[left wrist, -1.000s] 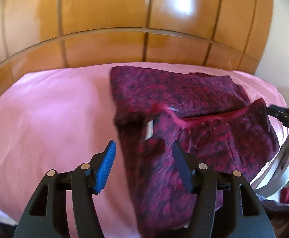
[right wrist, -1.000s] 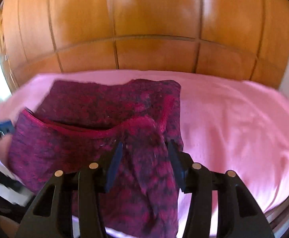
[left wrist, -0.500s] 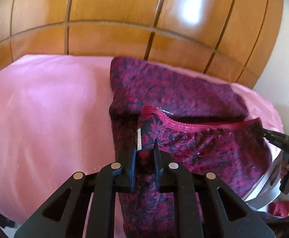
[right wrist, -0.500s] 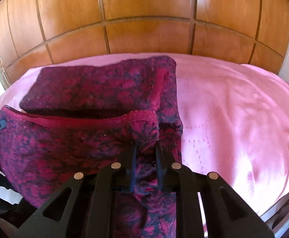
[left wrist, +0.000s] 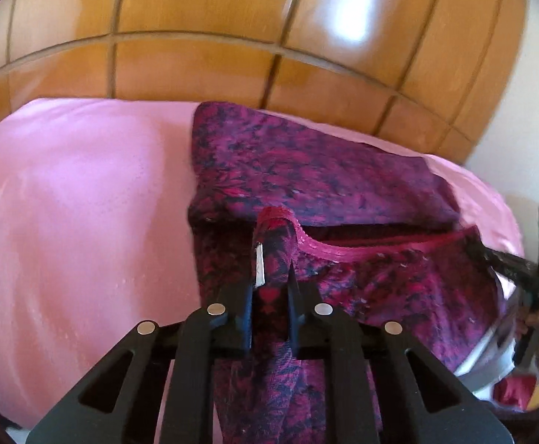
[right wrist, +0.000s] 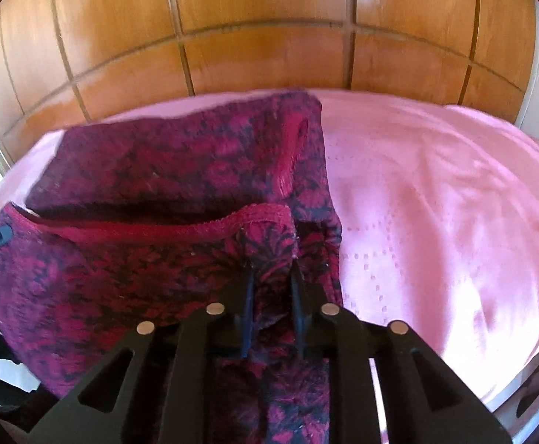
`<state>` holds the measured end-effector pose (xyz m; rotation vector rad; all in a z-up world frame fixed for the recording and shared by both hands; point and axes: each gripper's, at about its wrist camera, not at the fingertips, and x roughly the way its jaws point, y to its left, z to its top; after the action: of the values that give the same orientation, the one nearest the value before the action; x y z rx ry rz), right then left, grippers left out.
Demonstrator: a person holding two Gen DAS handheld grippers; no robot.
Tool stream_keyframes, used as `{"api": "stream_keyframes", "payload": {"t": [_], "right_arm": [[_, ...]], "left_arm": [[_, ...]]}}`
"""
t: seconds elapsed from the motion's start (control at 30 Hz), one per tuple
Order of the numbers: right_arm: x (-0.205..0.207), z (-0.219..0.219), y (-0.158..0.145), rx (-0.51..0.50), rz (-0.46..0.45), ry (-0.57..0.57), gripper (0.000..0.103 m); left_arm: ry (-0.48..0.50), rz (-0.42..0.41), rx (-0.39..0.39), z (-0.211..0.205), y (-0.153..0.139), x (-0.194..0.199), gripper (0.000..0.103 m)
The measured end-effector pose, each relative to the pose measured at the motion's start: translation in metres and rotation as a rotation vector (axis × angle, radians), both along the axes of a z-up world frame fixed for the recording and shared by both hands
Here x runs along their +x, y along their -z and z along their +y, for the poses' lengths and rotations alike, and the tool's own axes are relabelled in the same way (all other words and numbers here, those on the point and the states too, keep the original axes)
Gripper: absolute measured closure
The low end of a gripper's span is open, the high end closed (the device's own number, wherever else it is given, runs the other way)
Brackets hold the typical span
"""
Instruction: Fold small clothes
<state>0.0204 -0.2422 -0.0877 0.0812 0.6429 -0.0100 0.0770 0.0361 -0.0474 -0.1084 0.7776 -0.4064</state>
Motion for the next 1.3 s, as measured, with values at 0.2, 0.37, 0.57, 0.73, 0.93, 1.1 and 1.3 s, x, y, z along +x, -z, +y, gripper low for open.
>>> {"api": "stream_keyframes", "payload": {"t": [0.2, 0.37, 0.57, 0.73, 0.93, 1.1, 1.3], "right_arm": [[0.000, -0.016, -0.004, 0.090, 0.032, -0.008, 0.055], [0.017, -0.038, -0.031, 0.236, -0.041, 0.030, 0.045], [0.089, -0.052, -0.035, 0.326, 0.019, 0.070, 0.051], [0.115, -0.019, -0.034, 0.119, 0.052, 0.039, 0.093], [0.094, -0.005, -0.076, -0.038, -0.107, 0.050, 0.094], [0.136, -0.025, -0.025, 0.063, 0.092, 0.101, 0.094], [0.127, -0.041, -0.023, 0.168, 0.033, 0.098, 0.087]], "left_arm": [[-0.083, 0.081, -0.176, 0.046, -0.005, 0.017, 0.045], [-0.179, 0.103, -0.258, 0.066, -0.010, 0.062, 0.043], [-0.213, 0.150, -0.277, 0.060, -0.004, 0.112, 0.045], [-0.136, 0.068, -0.194, 0.037, -0.023, 0.119, 0.068], [-0.023, 0.058, -0.051, -0.006, -0.026, 0.142, 0.068], [-0.054, 0.183, 0.043, -0.013, 0.016, 0.166, 0.081], [-0.154, 0.173, 0.036, 0.009, 0.011, 0.142, 0.085]]}}
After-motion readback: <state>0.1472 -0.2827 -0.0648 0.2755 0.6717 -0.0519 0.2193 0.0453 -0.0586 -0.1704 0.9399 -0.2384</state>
